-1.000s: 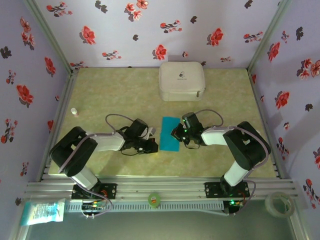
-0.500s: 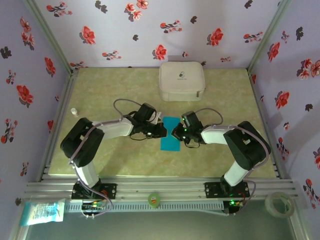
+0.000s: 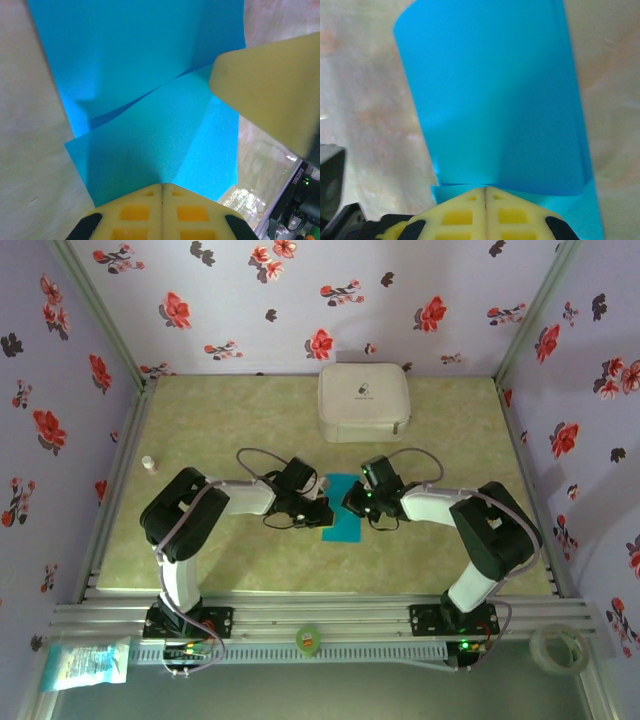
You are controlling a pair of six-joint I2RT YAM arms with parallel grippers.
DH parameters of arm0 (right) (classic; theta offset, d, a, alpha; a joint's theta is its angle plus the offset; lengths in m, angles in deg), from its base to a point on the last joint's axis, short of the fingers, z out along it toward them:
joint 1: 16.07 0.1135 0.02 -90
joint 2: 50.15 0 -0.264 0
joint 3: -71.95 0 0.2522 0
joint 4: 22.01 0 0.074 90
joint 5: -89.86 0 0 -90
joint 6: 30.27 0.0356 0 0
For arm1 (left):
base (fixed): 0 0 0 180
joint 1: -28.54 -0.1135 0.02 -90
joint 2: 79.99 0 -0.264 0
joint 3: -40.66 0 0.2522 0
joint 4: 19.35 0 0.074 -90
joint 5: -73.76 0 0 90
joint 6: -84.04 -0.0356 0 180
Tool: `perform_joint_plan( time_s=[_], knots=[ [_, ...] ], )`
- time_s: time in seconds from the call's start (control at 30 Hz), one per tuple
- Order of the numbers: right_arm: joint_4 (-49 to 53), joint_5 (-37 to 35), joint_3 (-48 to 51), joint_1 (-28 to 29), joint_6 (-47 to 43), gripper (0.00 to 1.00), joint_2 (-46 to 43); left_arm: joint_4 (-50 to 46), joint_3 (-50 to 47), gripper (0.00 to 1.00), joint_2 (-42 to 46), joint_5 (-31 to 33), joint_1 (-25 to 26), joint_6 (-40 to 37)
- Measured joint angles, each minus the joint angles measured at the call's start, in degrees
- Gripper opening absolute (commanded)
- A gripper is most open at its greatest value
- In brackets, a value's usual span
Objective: Fold a paper plane with a square sheet of paper (pick it up from the middle)
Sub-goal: Fold the triangle a second time at the center of the table.
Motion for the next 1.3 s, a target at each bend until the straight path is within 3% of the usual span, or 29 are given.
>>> perform_joint_plan(
  time_s=[0.5, 0.7, 1.0, 1.13, 1.3],
  knots=[
    [-2.25, 2.80, 3.19, 1.07, 0.09, 0.00, 0.83, 1.79, -1.05, 0.00, 0.48, 0.31, 0.02, 0.42],
    [-4.68, 4.70, 5.05, -3.34, 0.52, 0.00, 0.17, 3.67, -1.70, 0.00, 0.50, 0.72, 0.02, 0.44],
    [-3.23, -1.36, 7.21, -11.26, 0.55, 0.00, -4.35, 6.51, -4.04, 0.00, 1.55, 0.70, 0.02, 1.77],
    [-2.45, -1.66, 8.00, -10.58, 0.52, 0.04, -9.53, 6.78, -5.51, 0.00, 2.89, 1.14, 0.11, 3.72],
    [0.57, -1.51, 7.72, -6.84, 0.00, 0.10, -13.97, 4.13, -8.50, 0.09, 8.50, 4.33, 0.92, 7.41]
  ],
)
